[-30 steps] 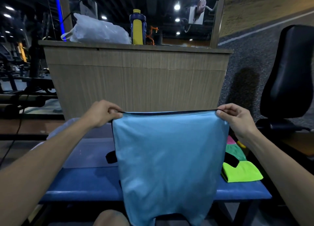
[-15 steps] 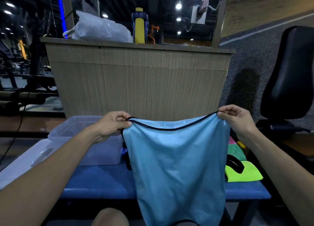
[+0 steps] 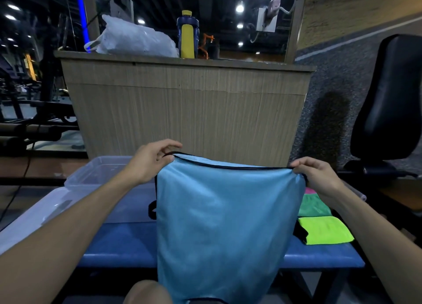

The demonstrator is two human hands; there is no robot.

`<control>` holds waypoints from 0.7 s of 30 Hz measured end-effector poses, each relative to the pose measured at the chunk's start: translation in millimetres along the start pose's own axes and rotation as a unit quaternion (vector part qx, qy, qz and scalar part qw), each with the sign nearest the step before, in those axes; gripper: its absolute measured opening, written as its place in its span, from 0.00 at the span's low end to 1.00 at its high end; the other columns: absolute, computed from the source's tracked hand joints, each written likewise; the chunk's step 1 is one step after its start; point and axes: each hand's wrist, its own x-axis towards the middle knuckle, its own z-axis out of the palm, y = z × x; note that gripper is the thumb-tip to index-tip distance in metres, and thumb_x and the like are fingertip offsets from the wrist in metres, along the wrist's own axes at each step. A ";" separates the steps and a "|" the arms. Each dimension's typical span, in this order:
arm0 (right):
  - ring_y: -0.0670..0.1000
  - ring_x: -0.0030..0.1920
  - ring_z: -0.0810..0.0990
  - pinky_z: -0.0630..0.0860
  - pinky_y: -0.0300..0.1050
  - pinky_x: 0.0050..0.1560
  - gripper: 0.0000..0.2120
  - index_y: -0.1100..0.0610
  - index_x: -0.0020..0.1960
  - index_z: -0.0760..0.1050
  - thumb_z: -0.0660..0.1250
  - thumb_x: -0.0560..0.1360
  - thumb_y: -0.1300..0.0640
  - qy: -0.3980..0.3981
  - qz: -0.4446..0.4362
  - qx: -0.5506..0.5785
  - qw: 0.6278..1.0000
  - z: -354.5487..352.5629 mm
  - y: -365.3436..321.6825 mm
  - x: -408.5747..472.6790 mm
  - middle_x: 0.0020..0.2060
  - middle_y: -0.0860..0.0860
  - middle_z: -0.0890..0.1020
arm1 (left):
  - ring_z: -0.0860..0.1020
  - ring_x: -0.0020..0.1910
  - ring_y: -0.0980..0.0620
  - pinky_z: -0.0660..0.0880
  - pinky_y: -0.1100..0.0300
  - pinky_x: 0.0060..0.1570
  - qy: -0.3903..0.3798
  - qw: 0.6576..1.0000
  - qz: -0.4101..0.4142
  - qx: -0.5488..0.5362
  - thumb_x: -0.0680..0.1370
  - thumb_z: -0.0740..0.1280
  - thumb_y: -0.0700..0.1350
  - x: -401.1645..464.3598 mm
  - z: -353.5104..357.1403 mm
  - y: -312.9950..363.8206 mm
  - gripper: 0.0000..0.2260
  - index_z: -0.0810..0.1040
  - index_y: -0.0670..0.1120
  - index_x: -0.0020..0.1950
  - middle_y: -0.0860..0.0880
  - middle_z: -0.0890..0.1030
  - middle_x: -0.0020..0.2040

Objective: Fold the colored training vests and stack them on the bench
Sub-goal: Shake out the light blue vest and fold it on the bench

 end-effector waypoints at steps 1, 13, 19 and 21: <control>0.49 0.36 0.70 0.66 0.43 0.38 0.10 0.54 0.42 0.82 0.67 0.75 0.67 -0.001 -0.002 -0.002 1.000 0.8 0.1 -0.5 0.31 0.48 0.78 | 0.81 0.53 0.61 0.74 0.65 0.56 -0.022 1.000 0.015 0.008 0.80 0.68 0.37 -1.7 -0.9 1.9 0.14 0.82 0.55 0.59 0.60 0.84 0.53; 0.47 0.36 0.71 0.67 0.42 0.38 0.09 0.56 0.45 0.82 0.66 0.76 0.67 0.000 -0.023 -0.009 1.000 0.4 -4.5 -6.2 0.27 0.43 0.77 | 0.80 0.46 0.59 0.74 0.61 0.46 -0.045 0.996 0.024 0.072 0.81 0.69 0.41 -7.0 -0.1 -1.4 0.08 0.85 0.53 0.52 0.58 0.84 0.48; 0.46 0.35 0.70 0.66 0.42 0.37 0.09 0.56 0.45 0.83 0.68 0.76 0.67 0.010 -0.032 -0.004 0.999 -2.3 -0.7 -6.2 0.28 0.42 0.78 | 0.83 0.44 0.58 0.78 0.63 0.48 -0.052 0.997 -0.043 -0.043 0.79 0.72 0.43 -11.8 7.4 -1.6 0.03 0.85 0.47 0.47 0.53 0.86 0.43; 0.46 0.36 0.71 0.66 0.42 0.37 0.09 0.57 0.45 0.83 0.68 0.75 0.67 0.011 -0.035 -0.008 0.999 -4.3 0.1 -7.3 0.28 0.43 0.79 | 0.82 0.43 0.55 0.77 0.62 0.49 -0.042 0.982 -0.121 -0.141 0.80 0.70 0.41 -11.8 10.9 -0.1 0.06 0.84 0.43 0.45 0.51 0.86 0.41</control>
